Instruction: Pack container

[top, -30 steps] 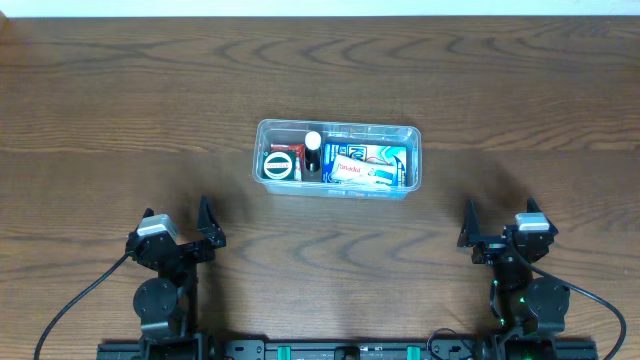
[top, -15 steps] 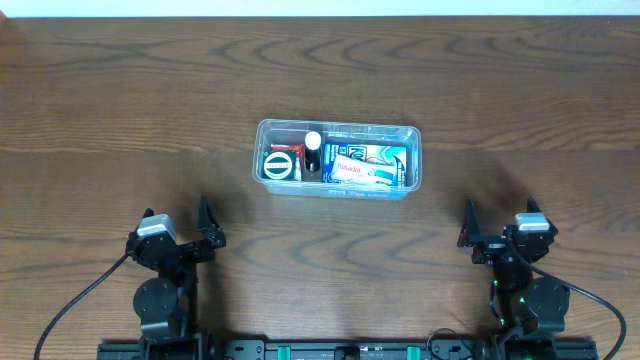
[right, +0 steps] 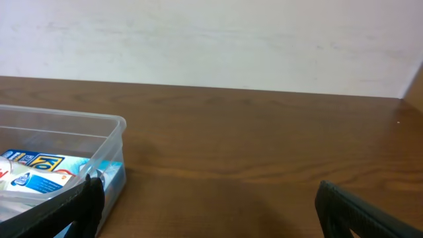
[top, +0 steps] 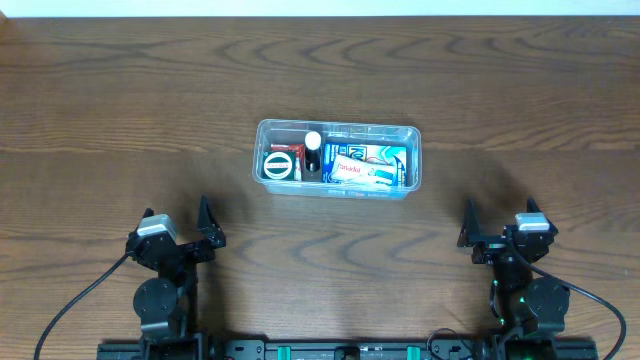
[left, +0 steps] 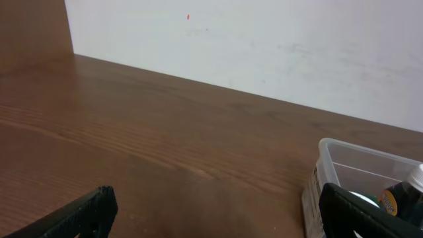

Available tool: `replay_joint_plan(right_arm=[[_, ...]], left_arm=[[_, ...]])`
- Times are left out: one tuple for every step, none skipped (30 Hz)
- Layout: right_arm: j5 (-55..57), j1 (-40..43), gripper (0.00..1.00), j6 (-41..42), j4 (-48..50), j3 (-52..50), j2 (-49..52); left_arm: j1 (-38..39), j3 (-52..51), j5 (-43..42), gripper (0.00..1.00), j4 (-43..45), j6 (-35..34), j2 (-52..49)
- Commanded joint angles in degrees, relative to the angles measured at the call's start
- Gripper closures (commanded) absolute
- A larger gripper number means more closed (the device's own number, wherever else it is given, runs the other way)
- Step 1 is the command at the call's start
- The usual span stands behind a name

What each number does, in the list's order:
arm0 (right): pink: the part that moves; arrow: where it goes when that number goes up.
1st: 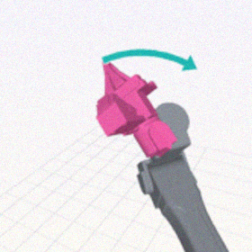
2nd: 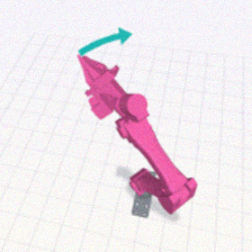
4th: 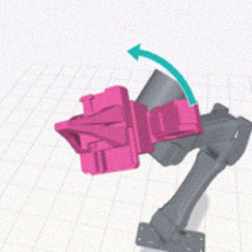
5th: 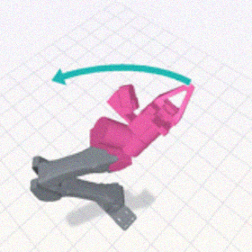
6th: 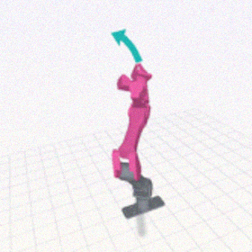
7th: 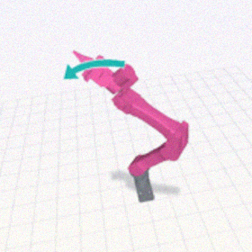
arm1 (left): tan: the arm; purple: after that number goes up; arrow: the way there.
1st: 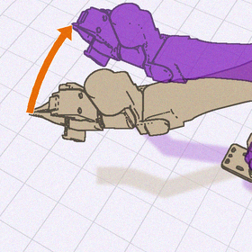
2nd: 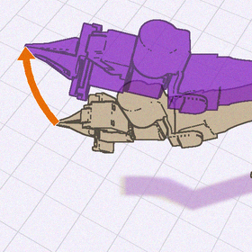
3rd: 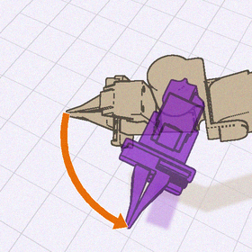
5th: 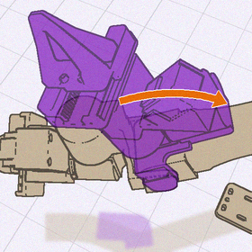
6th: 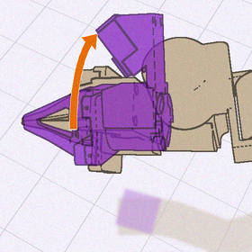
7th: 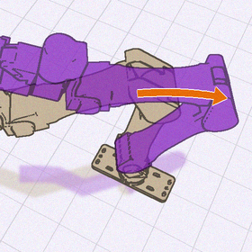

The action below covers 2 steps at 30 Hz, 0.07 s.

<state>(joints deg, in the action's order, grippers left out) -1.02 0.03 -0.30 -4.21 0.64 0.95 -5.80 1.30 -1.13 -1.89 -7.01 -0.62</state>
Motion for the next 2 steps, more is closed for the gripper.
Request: replay_joint_plan(right_arm=[[0.6, -0.4, 0.01, -0.6, 0.1, -0.3, -0.6], [0.6, -0.4, 0.01, -0.6, 0.1, -0.3, -0.6]], left_arm=[[-0.3, -1.1, 0.7, 0.02, -2.1, 1.0, 0.4], [-0.3, -1.1, 0.7, 0.02, -2.1, 1.0, 0.4]])
